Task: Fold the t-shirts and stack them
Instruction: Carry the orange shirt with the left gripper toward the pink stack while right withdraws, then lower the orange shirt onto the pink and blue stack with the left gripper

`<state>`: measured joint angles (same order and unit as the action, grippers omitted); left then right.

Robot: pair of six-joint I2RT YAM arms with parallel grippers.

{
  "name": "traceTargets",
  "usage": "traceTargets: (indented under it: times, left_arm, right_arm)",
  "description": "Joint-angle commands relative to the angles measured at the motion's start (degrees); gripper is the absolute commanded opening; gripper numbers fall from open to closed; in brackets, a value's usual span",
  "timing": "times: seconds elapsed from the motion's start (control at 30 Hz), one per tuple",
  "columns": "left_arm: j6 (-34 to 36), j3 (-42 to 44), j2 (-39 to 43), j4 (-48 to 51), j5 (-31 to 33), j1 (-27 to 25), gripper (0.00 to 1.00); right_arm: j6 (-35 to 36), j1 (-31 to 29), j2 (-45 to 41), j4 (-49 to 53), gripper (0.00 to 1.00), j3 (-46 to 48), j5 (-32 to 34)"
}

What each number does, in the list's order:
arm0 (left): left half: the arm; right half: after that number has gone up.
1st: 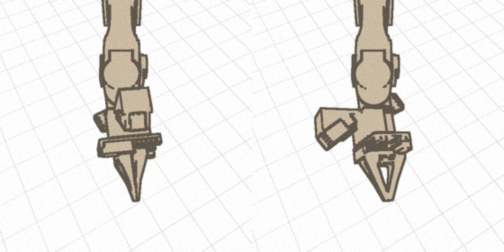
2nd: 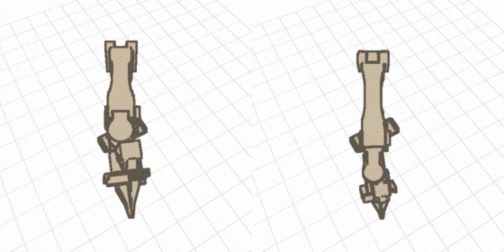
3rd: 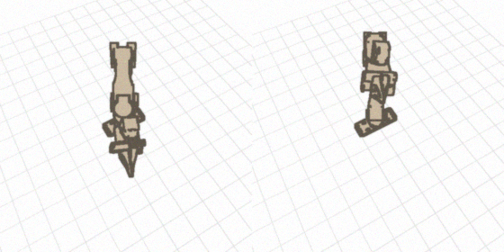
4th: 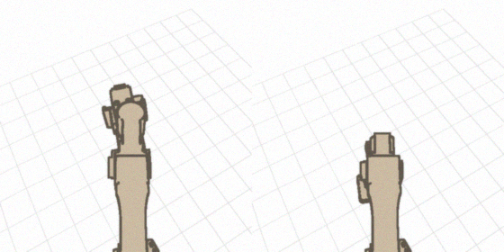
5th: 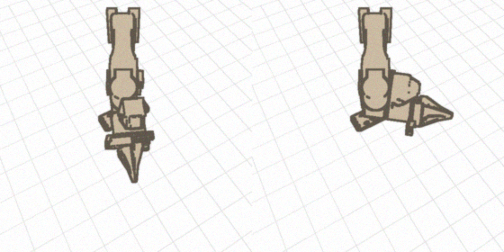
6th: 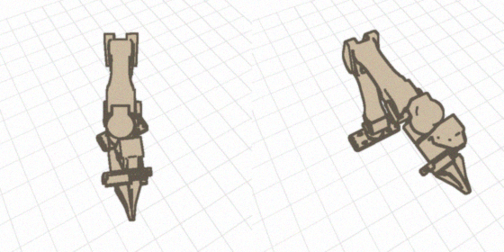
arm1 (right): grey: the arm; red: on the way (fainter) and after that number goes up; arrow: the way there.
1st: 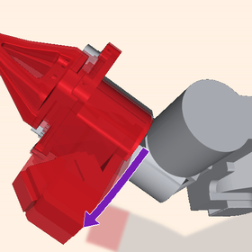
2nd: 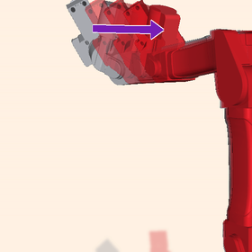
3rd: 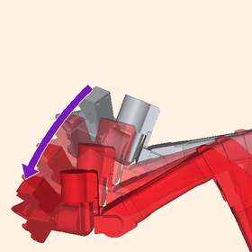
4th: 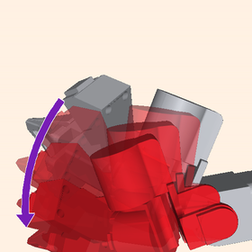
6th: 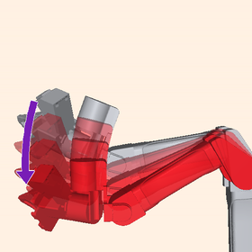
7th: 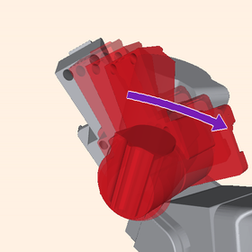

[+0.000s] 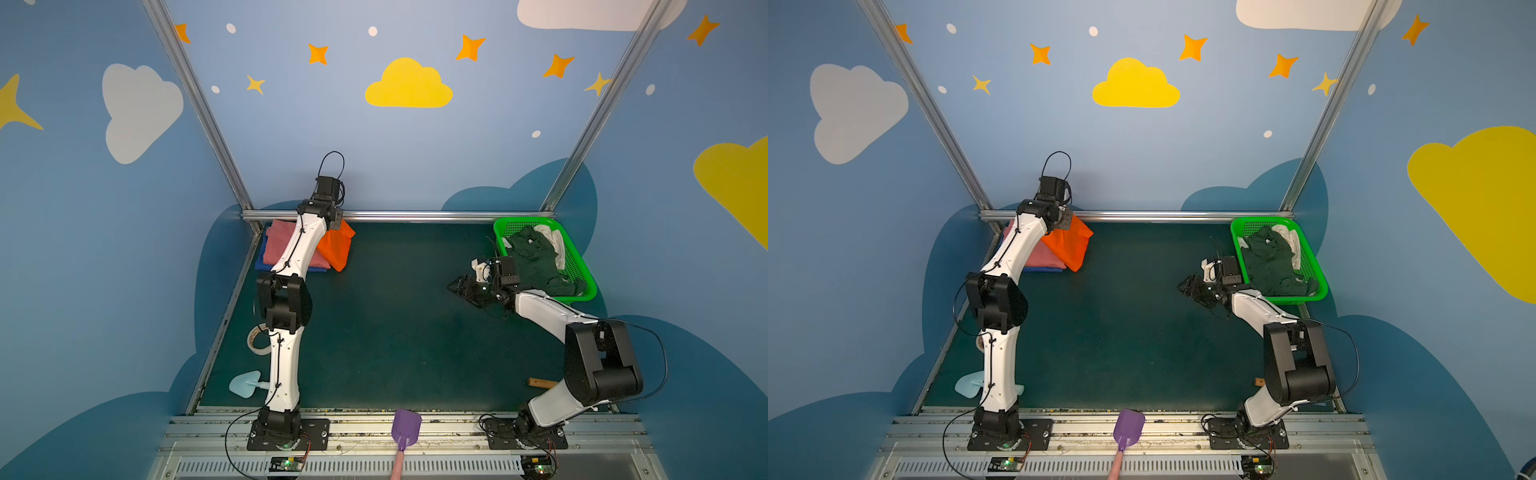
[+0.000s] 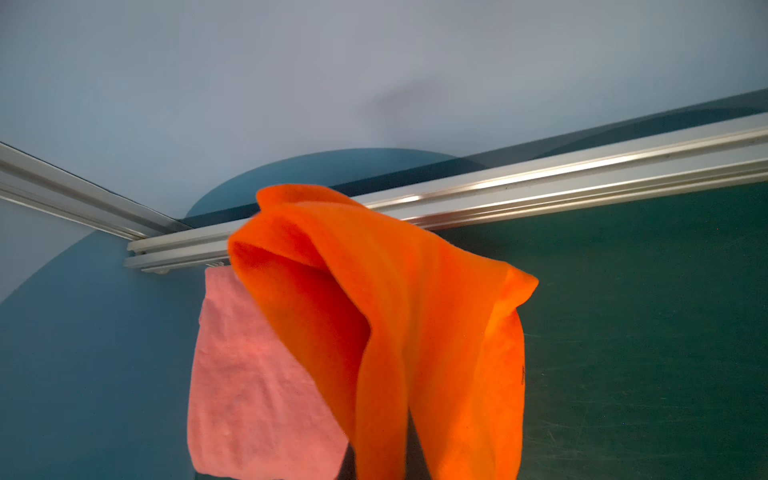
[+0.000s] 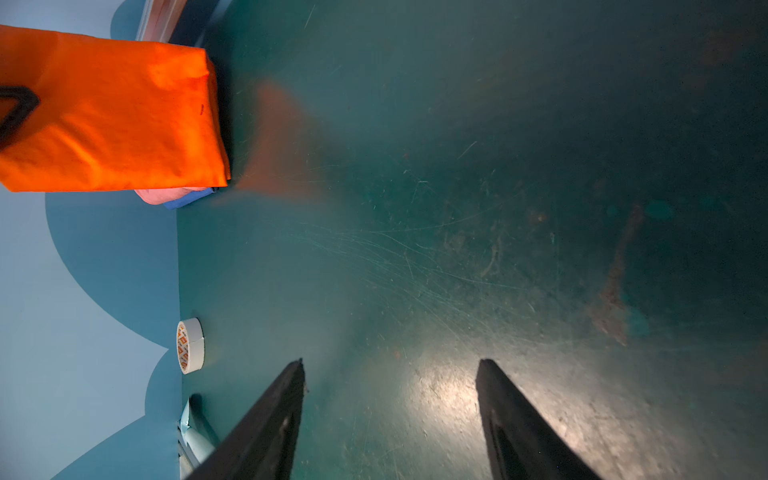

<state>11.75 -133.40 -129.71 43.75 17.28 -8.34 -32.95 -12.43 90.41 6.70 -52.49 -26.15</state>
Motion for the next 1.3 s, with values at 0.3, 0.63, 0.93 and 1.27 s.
traceTargets:
  times: [0.3, 0.63, 0.93, 1.27]
  left_arm:
    - [-1.21, 4.43, 8.82, -4.5, -2.95, 3.73, 0.05]
    - [-2.14, 8.07, 4.53, -8.9, -6.91, 9.24, 0.05]
    - [-4.79, 8.08, -1.28, -12.68, -12.01, 15.11, 0.05]
    - [-6.93, 6.84, -4.9, -13.95, -10.33, 18.21, 0.05]
  right_arm:
    - [0.57, 0.24, -0.24, 0.3, 0.67, -0.51, -0.57]
    - [0.79, 0.3, -1.59, 2.41, 0.67, -0.86, 0.61]
    - [1.28, 0.17, -3.62, 5.77, 0.67, -1.8, 3.17]
    - [1.24, -0.88, -2.88, 7.01, 0.67, -3.19, 4.4]
